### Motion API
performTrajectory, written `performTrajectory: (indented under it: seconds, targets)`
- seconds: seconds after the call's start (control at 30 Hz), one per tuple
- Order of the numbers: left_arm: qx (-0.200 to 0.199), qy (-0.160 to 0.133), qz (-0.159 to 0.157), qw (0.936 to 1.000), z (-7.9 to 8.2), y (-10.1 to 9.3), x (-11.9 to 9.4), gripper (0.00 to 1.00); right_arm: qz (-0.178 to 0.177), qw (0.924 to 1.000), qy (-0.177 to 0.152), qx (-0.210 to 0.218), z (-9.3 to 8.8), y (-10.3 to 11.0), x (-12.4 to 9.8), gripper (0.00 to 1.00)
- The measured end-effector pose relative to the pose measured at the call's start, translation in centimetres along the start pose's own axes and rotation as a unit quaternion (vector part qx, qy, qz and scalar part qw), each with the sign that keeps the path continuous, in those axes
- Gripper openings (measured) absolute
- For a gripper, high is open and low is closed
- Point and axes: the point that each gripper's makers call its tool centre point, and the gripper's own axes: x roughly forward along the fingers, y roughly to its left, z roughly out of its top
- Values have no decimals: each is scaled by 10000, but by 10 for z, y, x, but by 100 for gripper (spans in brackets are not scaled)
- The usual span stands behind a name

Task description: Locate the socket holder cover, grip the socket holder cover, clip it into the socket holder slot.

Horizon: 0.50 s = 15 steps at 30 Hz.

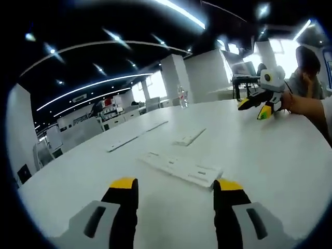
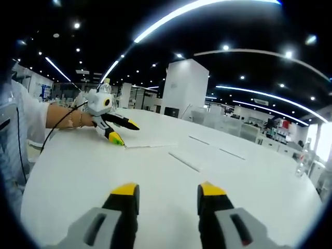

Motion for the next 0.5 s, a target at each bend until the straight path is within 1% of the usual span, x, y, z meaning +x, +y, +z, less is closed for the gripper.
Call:
performTrajectory:
  seconds: [0.03, 0.07, 0.5]
  targets:
    - [-71, -29, 2, 10000, 0, 2, 1, 64, 0, 10000, 10, -4, 0, 0, 0, 46]
    - [-161, -6, 15, 9999, -1, 4, 1, 65, 2, 10000, 16, -11, 0, 0, 0, 46]
    - [-120, 20, 13, 9999, 2, 6, 8, 64, -30, 10000, 28, 4, -1, -3, 1, 46]
